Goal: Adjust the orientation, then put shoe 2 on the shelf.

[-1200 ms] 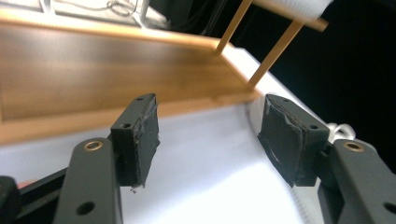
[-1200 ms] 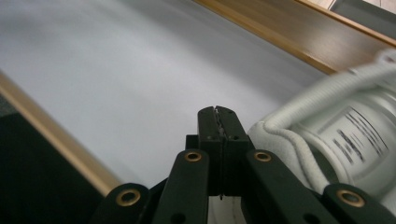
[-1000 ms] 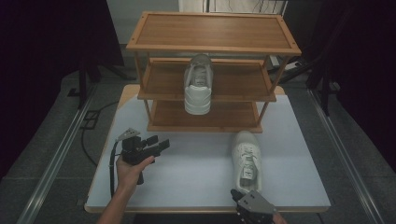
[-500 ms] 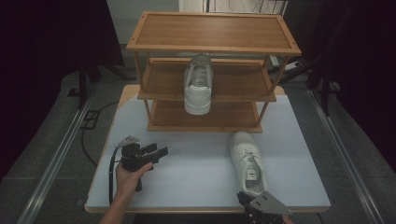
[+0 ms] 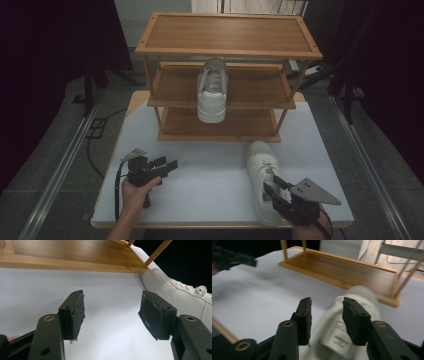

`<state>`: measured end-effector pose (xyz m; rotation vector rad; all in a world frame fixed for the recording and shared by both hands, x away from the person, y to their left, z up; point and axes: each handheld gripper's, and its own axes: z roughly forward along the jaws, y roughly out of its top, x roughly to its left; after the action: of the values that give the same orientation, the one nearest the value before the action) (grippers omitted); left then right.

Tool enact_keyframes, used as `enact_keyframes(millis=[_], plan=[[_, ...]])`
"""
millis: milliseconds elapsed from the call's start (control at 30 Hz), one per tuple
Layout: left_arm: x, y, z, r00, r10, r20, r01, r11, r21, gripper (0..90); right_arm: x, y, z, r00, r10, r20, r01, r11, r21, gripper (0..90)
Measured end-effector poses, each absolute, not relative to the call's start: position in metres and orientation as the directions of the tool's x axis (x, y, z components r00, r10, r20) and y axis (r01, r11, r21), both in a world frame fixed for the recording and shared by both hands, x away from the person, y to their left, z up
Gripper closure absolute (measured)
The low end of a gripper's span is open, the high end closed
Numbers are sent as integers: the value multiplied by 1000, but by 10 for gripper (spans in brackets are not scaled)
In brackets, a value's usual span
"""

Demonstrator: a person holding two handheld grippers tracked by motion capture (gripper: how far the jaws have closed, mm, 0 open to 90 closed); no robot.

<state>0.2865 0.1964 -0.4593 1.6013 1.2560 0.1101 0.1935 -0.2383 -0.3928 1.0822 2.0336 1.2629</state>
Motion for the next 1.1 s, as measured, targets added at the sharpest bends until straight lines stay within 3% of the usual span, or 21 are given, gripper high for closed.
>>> enact_keyframes(millis=[367,1100], plan=[[284,200,-456,438,747,-500,652,119,748,354,215,-265,-400,-508,861,25,434,231,871,500],[285,195,-460,432,747,-505,670,109,734,355,238,-265,-428,-435,900,4,541,258,801,501]])
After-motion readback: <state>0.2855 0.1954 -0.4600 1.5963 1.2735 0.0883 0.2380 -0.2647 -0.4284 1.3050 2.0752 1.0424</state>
